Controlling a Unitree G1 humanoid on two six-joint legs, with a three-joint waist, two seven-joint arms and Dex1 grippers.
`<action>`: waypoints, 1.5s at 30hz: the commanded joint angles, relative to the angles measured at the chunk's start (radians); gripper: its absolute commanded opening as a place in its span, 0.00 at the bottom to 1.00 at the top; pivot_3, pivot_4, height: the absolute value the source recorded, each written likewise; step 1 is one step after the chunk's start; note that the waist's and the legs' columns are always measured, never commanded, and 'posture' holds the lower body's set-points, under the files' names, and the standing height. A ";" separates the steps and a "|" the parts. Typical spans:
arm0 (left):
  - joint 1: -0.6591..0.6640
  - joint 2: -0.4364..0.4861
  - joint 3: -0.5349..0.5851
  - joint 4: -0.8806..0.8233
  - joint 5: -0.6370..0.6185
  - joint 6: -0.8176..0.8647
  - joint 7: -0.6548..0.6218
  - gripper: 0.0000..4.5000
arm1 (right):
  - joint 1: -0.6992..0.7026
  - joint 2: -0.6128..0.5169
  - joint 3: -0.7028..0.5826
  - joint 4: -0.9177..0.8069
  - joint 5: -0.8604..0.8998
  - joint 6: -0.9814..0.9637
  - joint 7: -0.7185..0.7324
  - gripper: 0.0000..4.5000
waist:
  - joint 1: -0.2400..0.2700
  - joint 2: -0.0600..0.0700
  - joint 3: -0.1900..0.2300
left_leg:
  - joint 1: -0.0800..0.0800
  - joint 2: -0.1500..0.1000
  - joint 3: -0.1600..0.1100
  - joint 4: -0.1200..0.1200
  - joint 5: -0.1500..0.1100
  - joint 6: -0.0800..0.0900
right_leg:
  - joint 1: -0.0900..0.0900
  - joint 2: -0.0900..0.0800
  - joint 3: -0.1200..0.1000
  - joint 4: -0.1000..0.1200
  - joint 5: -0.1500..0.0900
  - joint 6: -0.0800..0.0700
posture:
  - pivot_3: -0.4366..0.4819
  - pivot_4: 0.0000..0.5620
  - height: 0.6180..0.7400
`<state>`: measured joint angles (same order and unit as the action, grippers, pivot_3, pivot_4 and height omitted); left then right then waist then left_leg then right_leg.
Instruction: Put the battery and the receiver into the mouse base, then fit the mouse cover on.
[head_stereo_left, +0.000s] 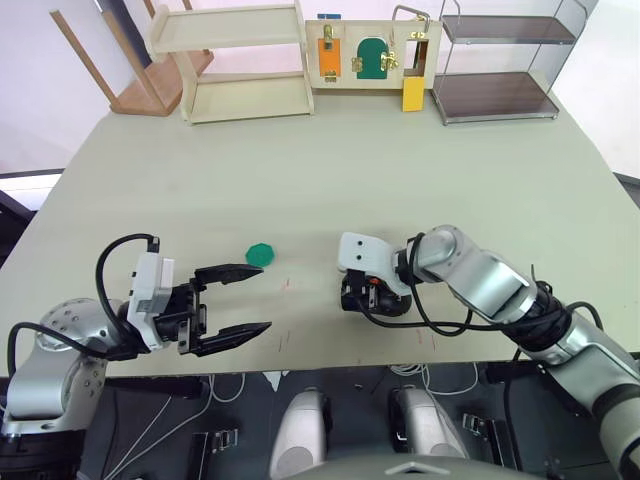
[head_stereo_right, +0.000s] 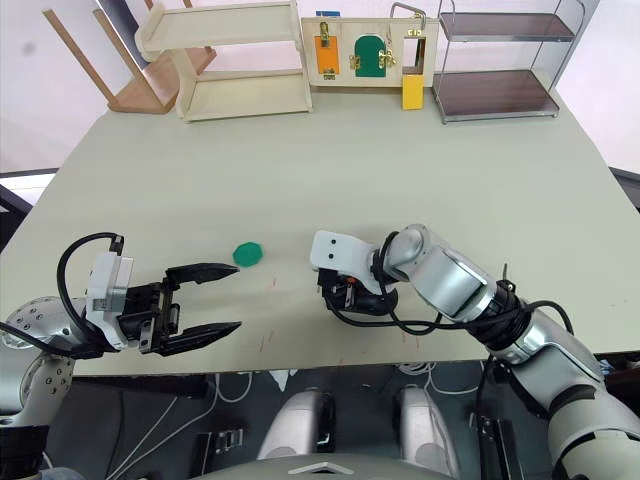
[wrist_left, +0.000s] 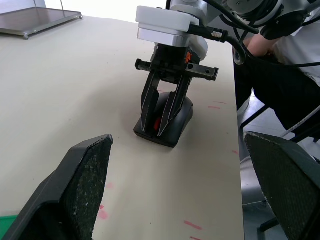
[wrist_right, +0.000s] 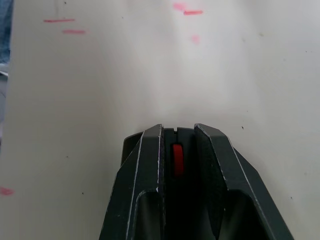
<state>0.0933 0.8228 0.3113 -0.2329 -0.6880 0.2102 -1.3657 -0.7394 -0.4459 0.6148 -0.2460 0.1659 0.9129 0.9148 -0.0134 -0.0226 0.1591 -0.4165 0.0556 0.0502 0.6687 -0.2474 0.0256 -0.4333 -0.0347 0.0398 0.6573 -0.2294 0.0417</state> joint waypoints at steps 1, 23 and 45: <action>-0.004 0.016 0.027 -0.034 -0.008 -0.004 0.001 1.00 | 0.020 -0.008 -0.148 -0.049 0.076 -0.060 0.024 0.23 | -0.001 0.000 0.000 | 0.000 0.000 0.000 0.000 0.000 0.000 | 0.000 0.000 0.000 0.000 0.000 0.000 | 0.48 0.27 1.00; -0.035 0.009 0.009 -0.017 -0.003 -0.008 0.002 1.00 | 0.502 0.014 -0.469 0.119 0.235 -0.785 0.232 0.23 | -0.003 -0.001 0.001 | 0.002 0.001 0.000 0.000 0.000 0.000 | 0.001 0.002 0.001 0.001 -0.001 0.002 | 0.48 0.27 1.00; -0.015 0.006 0.014 -0.032 -0.004 -0.010 0.004 1.00 | 0.498 0.080 -0.414 0.471 0.142 -1.019 0.267 0.23 | -0.004 -0.003 -0.001 | 0.015 0.002 0.001 -0.002 0.000 0.000 | 0.013 0.003 0.002 0.002 -0.002 0.000 | 0.48 0.27 1.00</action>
<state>0.0743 0.8269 0.3056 -0.2337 -0.6877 0.2104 -1.3644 -0.2594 -0.3552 0.1954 0.2044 0.3206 -0.1254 1.1875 -0.0176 -0.0258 0.1585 -0.3997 0.0575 0.0514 0.6657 -0.2475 0.0252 -0.4196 -0.0318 0.0421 0.6587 -0.2319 0.0413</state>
